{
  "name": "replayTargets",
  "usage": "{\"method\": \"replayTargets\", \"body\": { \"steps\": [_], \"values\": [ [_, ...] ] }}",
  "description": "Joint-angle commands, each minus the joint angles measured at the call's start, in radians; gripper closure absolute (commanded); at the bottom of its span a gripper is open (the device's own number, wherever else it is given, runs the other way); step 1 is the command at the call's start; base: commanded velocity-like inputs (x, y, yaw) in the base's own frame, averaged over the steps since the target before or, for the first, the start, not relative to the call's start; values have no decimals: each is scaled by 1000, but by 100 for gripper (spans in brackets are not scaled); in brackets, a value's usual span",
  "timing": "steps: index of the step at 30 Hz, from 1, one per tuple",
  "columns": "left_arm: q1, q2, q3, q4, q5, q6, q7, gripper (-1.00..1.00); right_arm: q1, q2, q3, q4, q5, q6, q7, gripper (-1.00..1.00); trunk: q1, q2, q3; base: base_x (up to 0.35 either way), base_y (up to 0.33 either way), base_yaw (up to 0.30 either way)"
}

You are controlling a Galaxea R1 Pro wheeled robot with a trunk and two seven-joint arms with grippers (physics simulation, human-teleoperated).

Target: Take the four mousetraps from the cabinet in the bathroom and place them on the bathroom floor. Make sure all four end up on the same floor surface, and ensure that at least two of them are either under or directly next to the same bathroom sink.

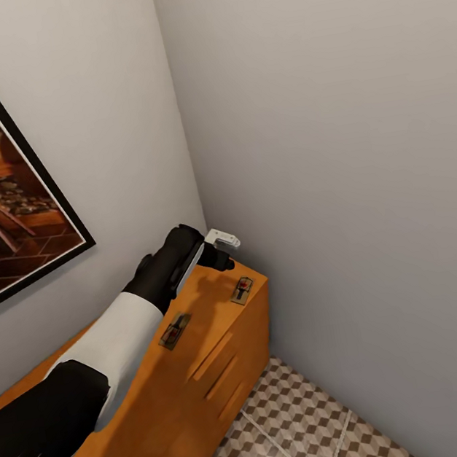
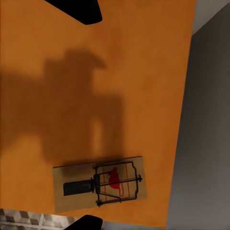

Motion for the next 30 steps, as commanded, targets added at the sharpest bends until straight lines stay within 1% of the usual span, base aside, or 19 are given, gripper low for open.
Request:
{"method": "replayTargets", "body": {
  "steps": [1, 10, 16, 30],
  "values": [
    [-1, 0, -2, -1, 3, 4, 1, -100, -1, 0, 8, 2, -11, -4, 3, -100, 0, -2, -2, 0, 0, 0],
    [4, -3, -2, -1, 3, 4, -1, -100, -1, 0, 8, 2, -11, -4, 3, -100, 0, -2, -2, 0, 0, 0],
    [7, -11, -2, -1, 3, 3, -1, -100, -1, 0, 8, 1, -11, -4, 3, -100, 0, -2, -2, 0, 0, 0],
    [12, -13, -2, -1, 3, 2, -2, -100, -1, 0, 8, 1, -11, -4, 3, -100, 0, -2, -2, 0, 0, 0]
  ]
}}
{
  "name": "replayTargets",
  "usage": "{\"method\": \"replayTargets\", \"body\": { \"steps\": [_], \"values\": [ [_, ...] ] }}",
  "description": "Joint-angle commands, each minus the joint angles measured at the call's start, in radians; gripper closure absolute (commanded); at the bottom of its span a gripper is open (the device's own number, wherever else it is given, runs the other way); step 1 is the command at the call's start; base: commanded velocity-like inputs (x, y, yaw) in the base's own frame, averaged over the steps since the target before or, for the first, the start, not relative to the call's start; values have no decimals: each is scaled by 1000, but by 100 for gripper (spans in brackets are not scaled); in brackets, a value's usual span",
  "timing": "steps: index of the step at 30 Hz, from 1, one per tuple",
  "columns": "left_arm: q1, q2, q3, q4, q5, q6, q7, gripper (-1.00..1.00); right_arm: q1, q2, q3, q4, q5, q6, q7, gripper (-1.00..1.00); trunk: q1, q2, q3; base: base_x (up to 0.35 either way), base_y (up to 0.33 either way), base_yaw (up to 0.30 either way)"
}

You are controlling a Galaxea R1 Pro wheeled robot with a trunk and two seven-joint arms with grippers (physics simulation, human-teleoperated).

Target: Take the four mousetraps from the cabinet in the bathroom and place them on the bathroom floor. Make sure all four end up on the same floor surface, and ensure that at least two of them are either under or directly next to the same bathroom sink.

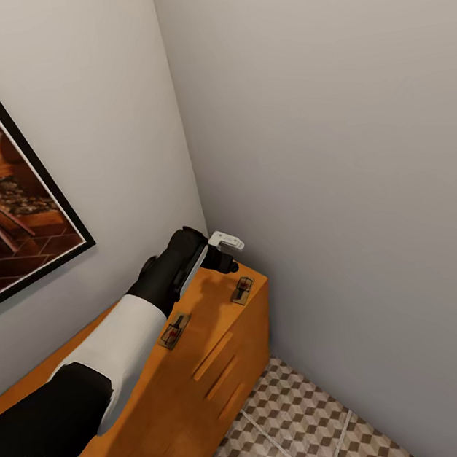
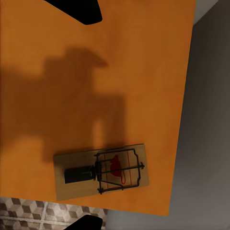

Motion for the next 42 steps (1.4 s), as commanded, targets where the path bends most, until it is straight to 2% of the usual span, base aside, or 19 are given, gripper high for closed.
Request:
{"method": "replayTargets", "body": {
  "steps": [1, 12, 42],
  "values": [
    [-1, 0, -2, 0, 3, 4, 1, -100, -1, 0, 8, 2, -11, -4, 3, -100, 0, -2, -2, 0, 0, 0],
    [0, 0, -2, -2, 3, 4, 1, -100, -1, 0, 8, 2, -11, -4, 3, -100, 0, -2, -11, 0, 0, 0],
    [0, 0, -2, 0, 3, 4, 1, -100, -1, 1, 9, 1, -11, -4, 3, -100, 0, -2, -55, 0, 0, 0]
  ]
}}
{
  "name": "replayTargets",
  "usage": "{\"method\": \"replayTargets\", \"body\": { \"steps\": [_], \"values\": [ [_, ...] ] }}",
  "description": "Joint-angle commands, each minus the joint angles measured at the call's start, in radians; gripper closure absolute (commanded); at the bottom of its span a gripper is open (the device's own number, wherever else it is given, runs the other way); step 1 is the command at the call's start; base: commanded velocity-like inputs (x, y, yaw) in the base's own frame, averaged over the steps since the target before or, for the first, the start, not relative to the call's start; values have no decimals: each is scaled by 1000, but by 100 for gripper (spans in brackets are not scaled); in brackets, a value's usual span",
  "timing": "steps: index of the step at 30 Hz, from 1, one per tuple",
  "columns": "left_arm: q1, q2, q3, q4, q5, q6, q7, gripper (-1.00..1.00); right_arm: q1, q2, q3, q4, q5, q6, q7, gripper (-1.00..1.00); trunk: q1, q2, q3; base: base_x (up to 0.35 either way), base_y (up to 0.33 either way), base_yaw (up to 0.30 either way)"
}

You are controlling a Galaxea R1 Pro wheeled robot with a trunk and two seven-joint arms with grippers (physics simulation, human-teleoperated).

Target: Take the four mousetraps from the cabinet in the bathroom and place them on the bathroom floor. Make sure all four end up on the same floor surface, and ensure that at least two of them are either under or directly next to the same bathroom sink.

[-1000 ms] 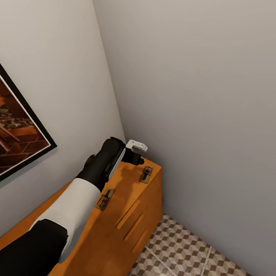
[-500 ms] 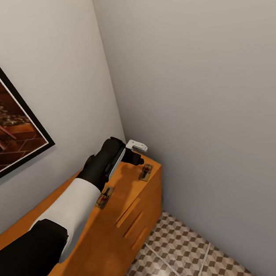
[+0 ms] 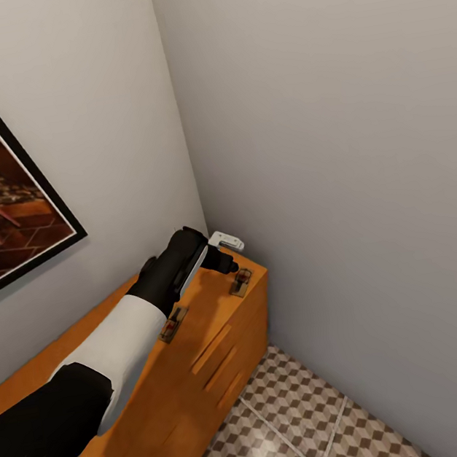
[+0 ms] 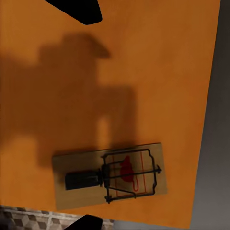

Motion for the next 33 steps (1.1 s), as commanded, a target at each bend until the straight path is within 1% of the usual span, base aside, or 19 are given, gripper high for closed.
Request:
{"method": "replayTargets", "body": {
  "steps": [1, 13, 33],
  "values": [
    [-1, 0, -2, -1, 3, 4, 1, -100, -1, 0, 8, 2, -11, -4, 3, -100, 0, -2, -3, 0, 0, 0],
    [-1, 0, -1, -24, 3, 4, 1, -100, -1, 0, 8, 2, -11, -4, 2, -100, 0, -2, -19, 0, 0, 0],
    [-1, -1, 1, -57, 5, 4, 1, -100, -1, 1, 8, 2, -11, -4, 3, -100, 0, -2, -21, 0, 0, 0]
  ]
}}
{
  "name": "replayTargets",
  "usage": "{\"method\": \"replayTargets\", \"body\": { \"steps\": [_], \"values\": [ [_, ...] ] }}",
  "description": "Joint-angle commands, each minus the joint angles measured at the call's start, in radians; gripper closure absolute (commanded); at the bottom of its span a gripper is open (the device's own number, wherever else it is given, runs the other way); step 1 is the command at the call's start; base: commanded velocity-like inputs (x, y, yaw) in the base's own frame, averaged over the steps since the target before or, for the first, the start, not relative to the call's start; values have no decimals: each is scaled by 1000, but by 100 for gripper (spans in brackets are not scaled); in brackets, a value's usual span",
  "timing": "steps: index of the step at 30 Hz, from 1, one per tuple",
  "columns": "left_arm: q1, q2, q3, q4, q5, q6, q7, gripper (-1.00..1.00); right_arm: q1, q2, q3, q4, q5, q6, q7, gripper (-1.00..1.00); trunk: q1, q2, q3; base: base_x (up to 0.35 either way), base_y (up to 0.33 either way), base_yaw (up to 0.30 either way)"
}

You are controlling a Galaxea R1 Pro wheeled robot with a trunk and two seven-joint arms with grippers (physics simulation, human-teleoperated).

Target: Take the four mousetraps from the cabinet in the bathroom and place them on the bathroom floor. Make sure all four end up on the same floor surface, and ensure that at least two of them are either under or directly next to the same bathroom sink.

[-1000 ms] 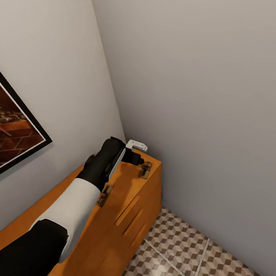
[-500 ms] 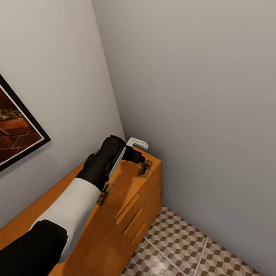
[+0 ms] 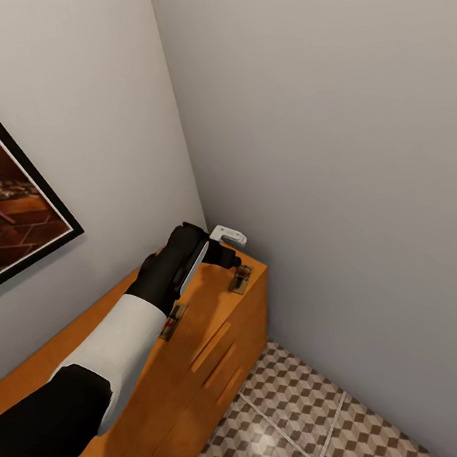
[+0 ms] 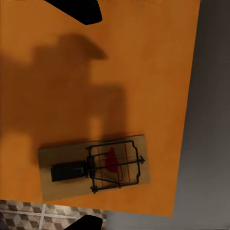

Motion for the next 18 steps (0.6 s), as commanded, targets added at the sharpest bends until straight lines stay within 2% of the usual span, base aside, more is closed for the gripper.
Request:
{"method": "replayTargets", "body": {
  "steps": [1, 18],
  "values": [
    [-1, 0, -1, -2, 3, 4, 1, -100, -1, 0, 8, 2, -11, -4, 3, -100, 0, -2, -2, 0, 0, 0],
    [-1, 3, 2, -16, 2, 6, 2, -100, -1, 0, 7, 2, -11, -4, 3, -100, 0, -2, -2, 0, 0, 0]
  ]
}}
